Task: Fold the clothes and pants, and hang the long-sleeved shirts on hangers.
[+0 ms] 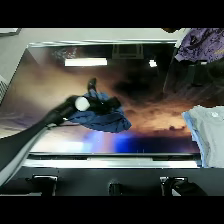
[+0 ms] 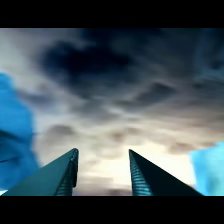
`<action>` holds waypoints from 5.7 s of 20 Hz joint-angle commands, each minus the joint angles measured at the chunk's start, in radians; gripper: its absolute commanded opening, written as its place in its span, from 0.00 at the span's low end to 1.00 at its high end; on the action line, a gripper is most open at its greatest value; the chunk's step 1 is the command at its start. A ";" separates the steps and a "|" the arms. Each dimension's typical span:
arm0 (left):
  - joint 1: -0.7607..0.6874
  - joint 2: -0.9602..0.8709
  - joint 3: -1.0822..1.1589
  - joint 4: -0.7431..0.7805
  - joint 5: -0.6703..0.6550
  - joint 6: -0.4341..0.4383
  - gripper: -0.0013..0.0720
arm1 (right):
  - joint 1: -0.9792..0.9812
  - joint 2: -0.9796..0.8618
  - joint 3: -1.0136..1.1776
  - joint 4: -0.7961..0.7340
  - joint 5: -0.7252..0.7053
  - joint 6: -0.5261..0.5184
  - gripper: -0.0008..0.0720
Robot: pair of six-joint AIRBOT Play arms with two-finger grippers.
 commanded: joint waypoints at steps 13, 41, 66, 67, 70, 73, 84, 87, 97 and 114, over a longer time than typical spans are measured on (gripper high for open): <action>0.695 0.300 -0.022 0.296 -0.409 0.160 0.88 | -0.183 -0.468 -0.676 0.954 -0.274 -0.338 0.66; 0.800 0.021 -0.320 -0.187 -0.151 0.628 0.83 | -0.005 -0.517 -0.680 0.969 -0.317 -0.333 0.05; 0.735 0.676 0.349 0.063 -0.109 0.430 0.04 | -0.005 0.098 0.196 0.314 -0.431 -0.257 0.05; 0.735 0.718 0.349 0.070 -0.132 0.417 0.04 | -0.005 0.140 0.196 0.304 -0.433 -0.240 0.05; 0.735 0.801 0.349 0.151 -0.228 0.343 0.04 | -0.005 0.220 0.196 0.257 -0.435 -0.155 0.05; 0.735 0.789 0.329 0.174 -0.337 0.325 0.04 | -0.005 0.183 0.195 0.255 -0.416 -0.098 0.05; 0.646 0.345 -0.237 0.119 -0.185 0.322 0.04 | -0.005 -0.655 0.194 0.375 -0.144 0.055 0.05; 0.648 0.168 -0.254 0.117 -0.088 0.318 0.04 | -0.005 -0.838 0.194 0.412 -0.230 0.055 0.05; 0.713 0.110 -0.184 0.100 -0.171 0.319 0.96 | -0.005 -0.906 0.195 0.468 -0.272 0.055 0.05; 0.362 0.146 -0.458 -0.360 0.056 0.391 0.96 | -0.005 -0.789 0.194 0.412 -0.171 0.014 0.05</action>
